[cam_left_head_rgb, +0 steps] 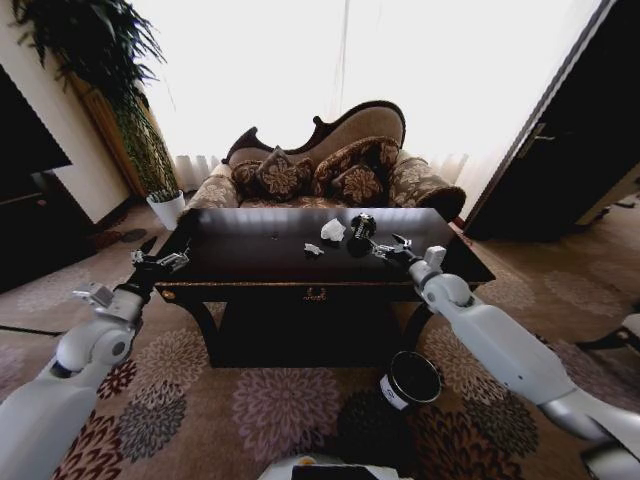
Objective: Move to the front of the table and place the trash on the table into the trash bin.
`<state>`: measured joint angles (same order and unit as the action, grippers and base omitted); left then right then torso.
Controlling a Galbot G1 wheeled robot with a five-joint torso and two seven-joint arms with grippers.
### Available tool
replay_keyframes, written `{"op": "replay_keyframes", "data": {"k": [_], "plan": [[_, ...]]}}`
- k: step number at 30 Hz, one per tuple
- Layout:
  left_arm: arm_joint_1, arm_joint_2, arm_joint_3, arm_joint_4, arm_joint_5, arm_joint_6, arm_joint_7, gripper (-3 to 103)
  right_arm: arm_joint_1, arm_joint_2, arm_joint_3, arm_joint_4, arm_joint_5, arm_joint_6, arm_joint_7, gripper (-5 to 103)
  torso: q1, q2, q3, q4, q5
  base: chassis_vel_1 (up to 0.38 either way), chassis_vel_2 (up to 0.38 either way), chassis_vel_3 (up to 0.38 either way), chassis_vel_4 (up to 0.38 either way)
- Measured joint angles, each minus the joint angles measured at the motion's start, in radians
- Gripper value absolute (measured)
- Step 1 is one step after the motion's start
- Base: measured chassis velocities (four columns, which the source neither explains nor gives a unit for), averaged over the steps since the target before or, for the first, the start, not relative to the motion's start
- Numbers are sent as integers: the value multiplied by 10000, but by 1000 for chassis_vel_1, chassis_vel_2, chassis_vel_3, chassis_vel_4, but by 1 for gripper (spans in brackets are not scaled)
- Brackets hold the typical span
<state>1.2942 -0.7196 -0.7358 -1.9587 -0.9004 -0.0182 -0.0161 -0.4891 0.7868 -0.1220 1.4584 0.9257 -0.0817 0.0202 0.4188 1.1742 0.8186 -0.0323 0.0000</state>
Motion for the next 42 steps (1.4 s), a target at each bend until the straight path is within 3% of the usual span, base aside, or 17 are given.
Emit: {"op": "replay_keyframes", "data": {"k": [17,29,37,38,41,42], "plan": [[1,0,0,0,0,0,0,100,1795,641,-1220,-1614,95,484,-589,100,0,0,-1,-4,-1,0,0,0,0],[1,0,0,0,0,0,-1,100,2805,1502,-1887,-3171,-99,764,-648,102,0,0,-1,-1,0,0,0,0,0],[0,0,0,0,0,0,-1,100,2771,1645,-1888,-3337,-244,912,-578,72,-1,1,-1,-2,0,0,0,0,0],[0,0,0,0,0,0,-1,100,2771,1645,-1888,-3337,-244,912,-578,72,-1,1,-1,-2,0,0,0,0,0],[1,0,0,0,0,0,-1,100,2681,1652,-1764,-3255,-336,915,-410,56,-1,0,-2,-2,-1,0,0,0,0],[1,0,0,0,0,0,-1,100,2681,1652,-1764,-3255,-336,915,-410,56,-1,0,-2,-2,-1,0,0,0,0]]}}
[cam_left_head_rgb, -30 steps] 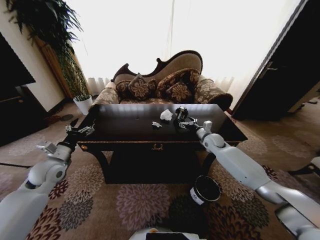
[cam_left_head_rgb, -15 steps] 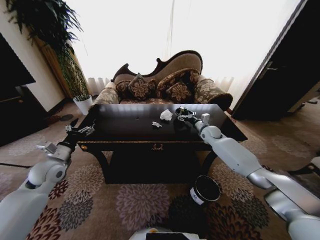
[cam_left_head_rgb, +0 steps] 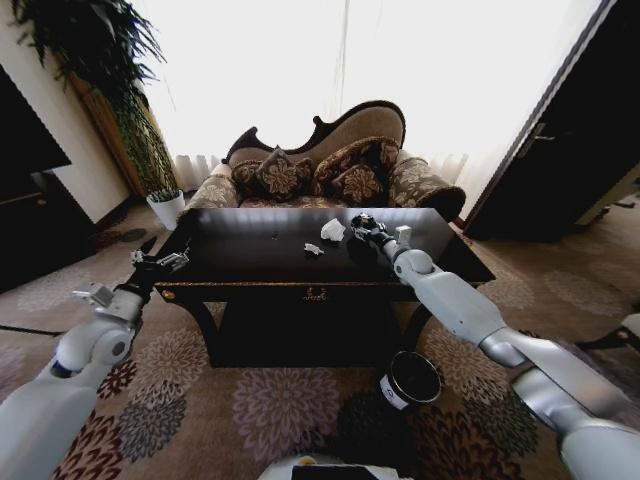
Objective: Move to the front of the table and place the trash on the table into the trash bin.
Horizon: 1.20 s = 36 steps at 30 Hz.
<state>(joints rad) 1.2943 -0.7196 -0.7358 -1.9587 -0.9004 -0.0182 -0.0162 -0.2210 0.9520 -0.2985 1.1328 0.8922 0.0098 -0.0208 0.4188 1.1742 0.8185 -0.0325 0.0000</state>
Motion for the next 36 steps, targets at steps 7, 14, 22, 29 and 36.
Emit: {"op": "replay_keyframes", "data": {"k": [7,14,22,29,36], "plan": [[0,0,0,0,0,0,0,100,-207,-60,242,236,-131,0,220,28,0,0,0,0,0,0,0,0,0],[0,0,0,0,0,0,0,100,-730,-136,683,686,-245,-35,369,3,0,1,0,0,1,0,0,0,0],[0,-1,0,0,0,0,0,100,-1300,-371,1214,1575,-258,-174,538,0,0,1,0,1,-1,0,0,0,0],[0,0,0,0,-1,0,0,100,-2210,-726,2115,2723,-143,-439,818,0,0,0,0,1,2,0,0,0,0],[-1,0,0,0,0,0,0,100,-3743,-1315,3816,4459,56,-704,1143,0,0,1,-1,1,1,0,0,0,0]]}}
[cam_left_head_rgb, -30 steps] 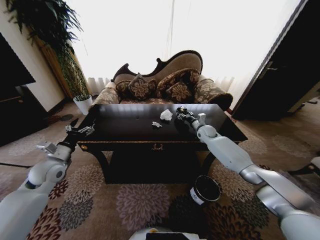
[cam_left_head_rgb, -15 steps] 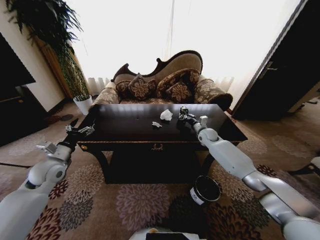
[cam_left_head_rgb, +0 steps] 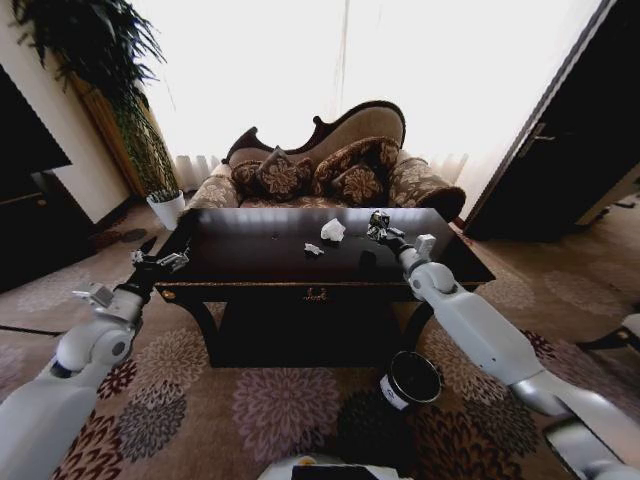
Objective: Move to the front of the table and place the trash on the table into the trash bin.
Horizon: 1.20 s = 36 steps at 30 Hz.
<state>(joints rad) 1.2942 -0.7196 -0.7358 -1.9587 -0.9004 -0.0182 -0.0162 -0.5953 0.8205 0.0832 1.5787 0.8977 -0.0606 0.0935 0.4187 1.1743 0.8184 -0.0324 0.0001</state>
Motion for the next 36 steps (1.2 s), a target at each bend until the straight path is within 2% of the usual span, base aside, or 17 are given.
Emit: {"op": "replay_keyframes", "data": {"k": [2,3,6,7,8,10,13,15,19,20,24,28,32,36], "plan": [[1,0,0,0,0,1,1,100,-1097,-360,1065,849,49,-29,46,0,0,0,-1,1,0,0,0,0,0],[1,0,0,0,0,1,1,100,-1097,-360,1065,849,49,-29,46,0,0,0,-1,1,0,0,0,0,0],[0,0,0,1,0,1,3,100,-2881,-709,2467,1721,30,17,-41,0,-1,0,0,-6,5,0,0,0,0],[1,0,0,0,0,1,3,100,-3519,-786,3067,2028,17,55,-91,0,-1,0,-1,-6,3,0,0,0,0],[1,0,0,0,0,1,3,100,-3519,-786,3067,2028,17,55,-91,0,-1,0,-1,-6,3,0,0,0,0],[0,0,0,0,0,0,2,100,-4419,-826,3933,2424,-23,113,-171,0,-1,1,-1,-4,-2,0,0,0,0],[0,0,0,0,0,0,2,100,-5881,-632,5281,2958,-240,279,-345,0,-2,1,-1,0,-1,0,0,0,0],[0,0,0,0,0,0,2,100,-6190,-557,5553,3045,-273,312,-372,0,-2,0,-1,0,0,0,0,0,0],[0,0,0,1,0,0,-1,100,-7904,30,7108,3548,-253,469,-472,0,-1,1,-1,-1,0,0,0,0,0],[0,0,0,1,0,0,-1,100,-7904,30,7108,3548,-253,469,-472,0,-1,1,-1,-1,0,0,0,0,0],[0,0,0,0,0,0,0,100,-9321,702,8210,3839,-469,951,-812,0,-2,1,-1,-2,0,0,0,0,0],[0,0,0,1,0,0,1,100,-9991,1168,8607,3903,-614,1272,-960,0,-2,1,0,1,-2,0,0,0,0],[0,0,0,1,0,0,-1,100,-10846,1948,8725,3701,-1209,1883,-1222,0,-2,2,0,-2,-1,0,0,0,0],[0,0,0,1,0,0,-1,100,-10985,2290,8586,3443,-1611,2127,-1309,0,-2,1,0,-1,-1,0,0,0,0]]}}
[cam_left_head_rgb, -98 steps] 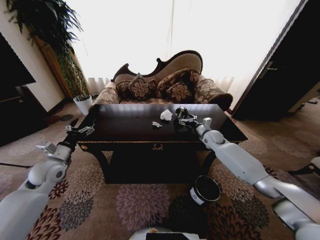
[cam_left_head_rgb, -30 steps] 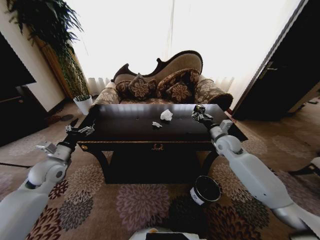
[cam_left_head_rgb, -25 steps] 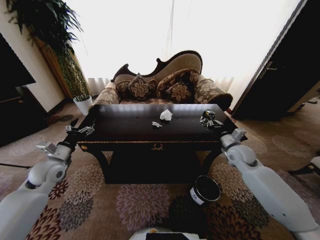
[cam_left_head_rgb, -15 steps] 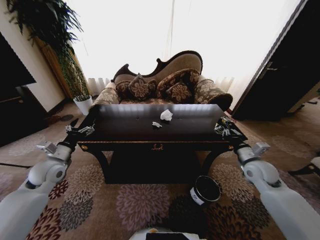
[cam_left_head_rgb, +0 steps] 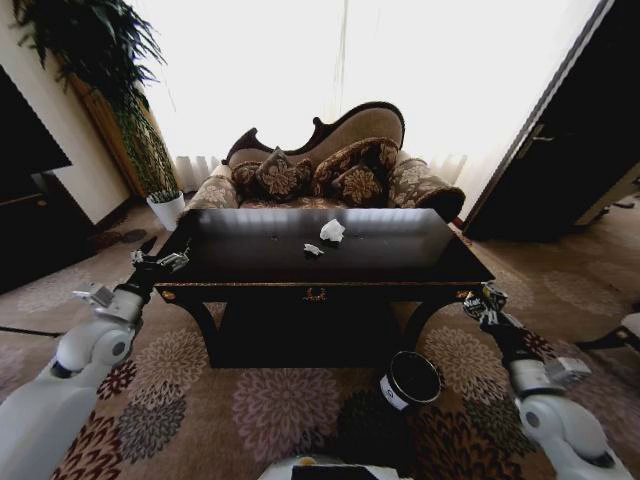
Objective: Move to the front of the table and place the trash on the table into the trash bin.
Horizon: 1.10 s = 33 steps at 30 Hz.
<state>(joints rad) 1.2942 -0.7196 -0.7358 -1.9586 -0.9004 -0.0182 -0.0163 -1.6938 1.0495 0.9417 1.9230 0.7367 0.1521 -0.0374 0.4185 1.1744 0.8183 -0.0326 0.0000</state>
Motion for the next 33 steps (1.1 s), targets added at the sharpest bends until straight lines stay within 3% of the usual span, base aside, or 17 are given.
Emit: {"op": "replay_keyframes", "data": {"k": [6,12,25,33], "plan": [[0,0,0,0,0,0,0,100,366,964,-847,-1336,-1330,647,-89,0,2,-1,1,1,3,0,0,0,0],[0,0,0,0,0,0,0,100,1071,1261,-1568,-3040,-2311,1148,-170,0,2,-1,2,2,-1,0,0,0,0],[0,0,1,0,0,0,0,100,3171,1233,-2719,-7528,-3071,1913,-371,0,2,-1,2,1,0,0,0,0,0],[0,0,0,0,0,0,0,100,4377,1519,-3169,-9432,-3324,1844,-324,0,2,-2,2,0,2,0,0,0,0]]}}
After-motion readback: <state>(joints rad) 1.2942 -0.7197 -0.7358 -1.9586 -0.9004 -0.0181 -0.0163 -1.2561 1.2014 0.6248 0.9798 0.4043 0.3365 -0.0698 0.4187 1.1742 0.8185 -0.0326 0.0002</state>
